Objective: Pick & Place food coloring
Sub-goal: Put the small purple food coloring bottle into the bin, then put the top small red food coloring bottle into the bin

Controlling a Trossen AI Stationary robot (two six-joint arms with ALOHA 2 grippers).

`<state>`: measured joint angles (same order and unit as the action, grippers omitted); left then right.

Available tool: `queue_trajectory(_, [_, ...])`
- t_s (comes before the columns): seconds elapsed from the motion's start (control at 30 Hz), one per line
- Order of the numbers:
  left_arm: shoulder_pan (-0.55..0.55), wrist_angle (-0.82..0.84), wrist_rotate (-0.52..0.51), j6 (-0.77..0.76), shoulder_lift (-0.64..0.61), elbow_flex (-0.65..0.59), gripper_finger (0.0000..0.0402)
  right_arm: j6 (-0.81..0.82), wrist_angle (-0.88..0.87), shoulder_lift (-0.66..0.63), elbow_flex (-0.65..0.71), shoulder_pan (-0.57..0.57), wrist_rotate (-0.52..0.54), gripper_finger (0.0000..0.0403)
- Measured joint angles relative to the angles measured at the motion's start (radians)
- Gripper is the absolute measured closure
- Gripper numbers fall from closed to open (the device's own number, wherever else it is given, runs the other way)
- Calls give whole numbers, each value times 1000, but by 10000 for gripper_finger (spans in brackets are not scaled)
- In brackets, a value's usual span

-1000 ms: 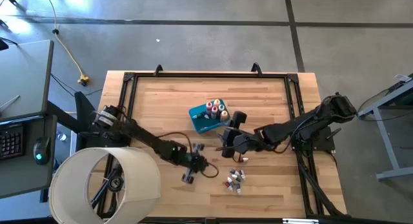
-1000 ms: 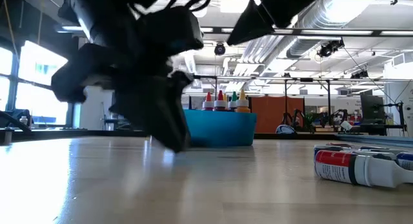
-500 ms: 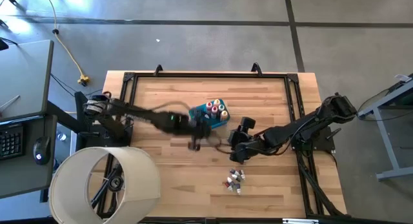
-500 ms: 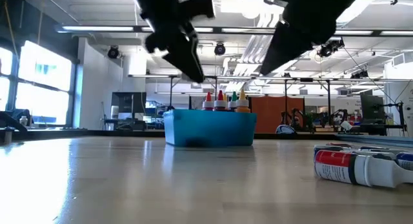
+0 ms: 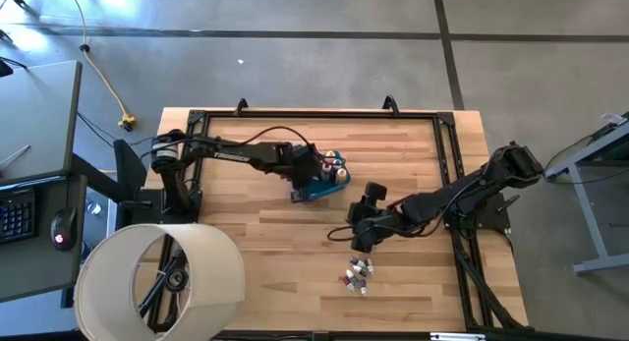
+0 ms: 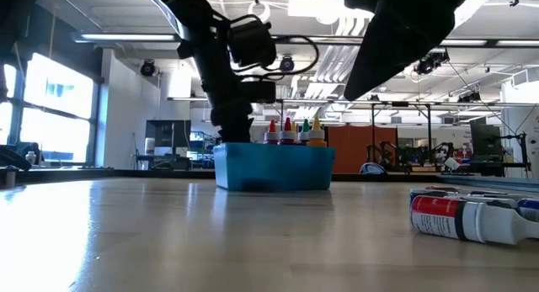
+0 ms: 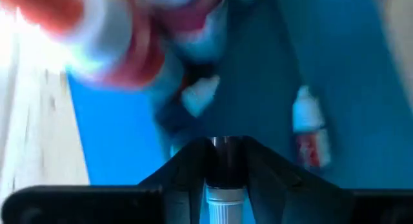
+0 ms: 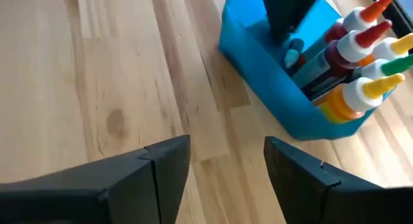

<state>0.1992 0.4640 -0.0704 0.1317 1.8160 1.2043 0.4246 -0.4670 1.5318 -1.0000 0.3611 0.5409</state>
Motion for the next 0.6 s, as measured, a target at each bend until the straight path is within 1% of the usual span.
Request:
queue_trajectory(0.1, [-4,-18,-9,28,8,3,291,-1,11,0,0,0,-2,210])
queue_trajectory(0.27, [-5,-59,-10,32,20,3,251,-52,17,0,0,0,-14,210])
queue_trajectory(0.33, [-5,-51,-20,42,20,4,240,-87,17,0,0,0,-55,210])
queue_trajectory(0.4, [-9,-4,-21,44,17,21,234,-150,17,0,0,-5,-112,210])
queue_trajectory(0.47, [-15,72,-15,44,1,60,232,-199,16,0,0,-10,-177,210])
queue_trajectory(0.57, [-39,190,-14,47,-25,133,232,-222,15,1,0,-14,-280,210])
queue_trajectory(0.6, [-48,234,-14,47,-29,159,232,-223,17,7,0,-13,-299,210])
